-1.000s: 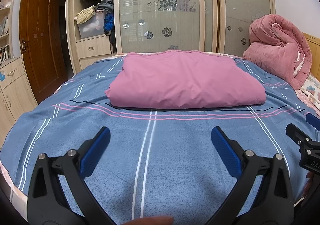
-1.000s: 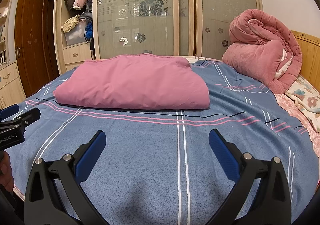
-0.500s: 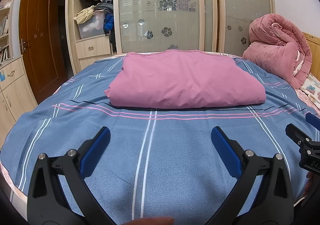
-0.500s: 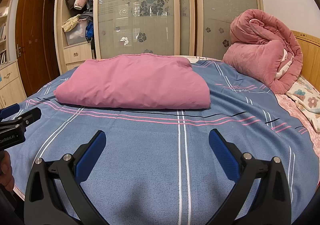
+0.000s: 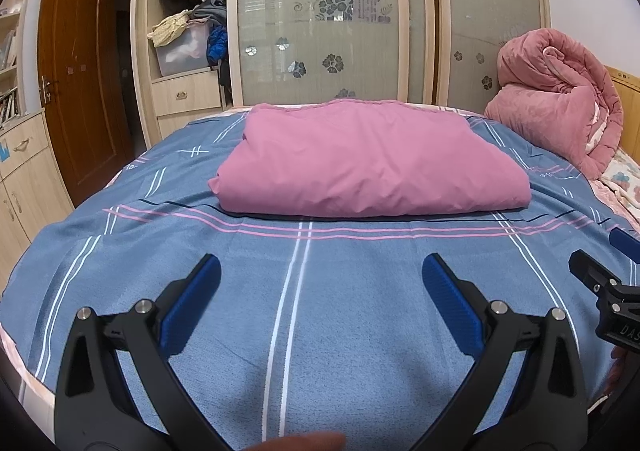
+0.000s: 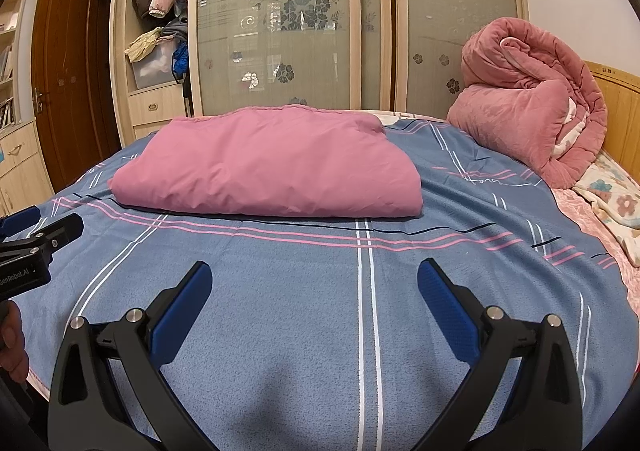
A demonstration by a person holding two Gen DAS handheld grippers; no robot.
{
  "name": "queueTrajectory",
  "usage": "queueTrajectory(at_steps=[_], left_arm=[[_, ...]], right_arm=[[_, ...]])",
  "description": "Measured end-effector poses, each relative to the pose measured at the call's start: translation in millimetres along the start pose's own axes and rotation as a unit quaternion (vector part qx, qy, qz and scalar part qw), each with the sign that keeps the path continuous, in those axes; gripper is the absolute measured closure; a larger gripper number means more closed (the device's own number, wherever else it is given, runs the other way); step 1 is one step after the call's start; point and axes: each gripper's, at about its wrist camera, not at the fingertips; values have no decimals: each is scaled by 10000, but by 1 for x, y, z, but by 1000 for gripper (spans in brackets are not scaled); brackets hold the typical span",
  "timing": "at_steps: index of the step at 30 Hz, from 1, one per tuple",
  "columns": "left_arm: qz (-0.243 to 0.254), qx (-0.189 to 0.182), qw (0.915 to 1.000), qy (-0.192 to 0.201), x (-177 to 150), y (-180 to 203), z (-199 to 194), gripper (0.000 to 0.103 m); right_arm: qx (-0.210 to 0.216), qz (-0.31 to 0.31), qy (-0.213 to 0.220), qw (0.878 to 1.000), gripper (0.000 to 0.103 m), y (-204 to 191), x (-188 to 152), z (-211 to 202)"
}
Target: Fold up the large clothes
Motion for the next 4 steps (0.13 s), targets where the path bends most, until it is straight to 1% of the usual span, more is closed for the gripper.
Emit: queueTrajectory(at_steps=[4], left_arm=[[-36,-13,10000,-15,1,-1,1,2]], right_arm=[[-6,10,-1,10000,1,0,0,0]])
Point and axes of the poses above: each gripper's, at about its wrist camera, not at the fingertips, and z roughly the way its jaws point, y to its right, x to its top, and after that the axes turned 13 degrees about y, right-handed
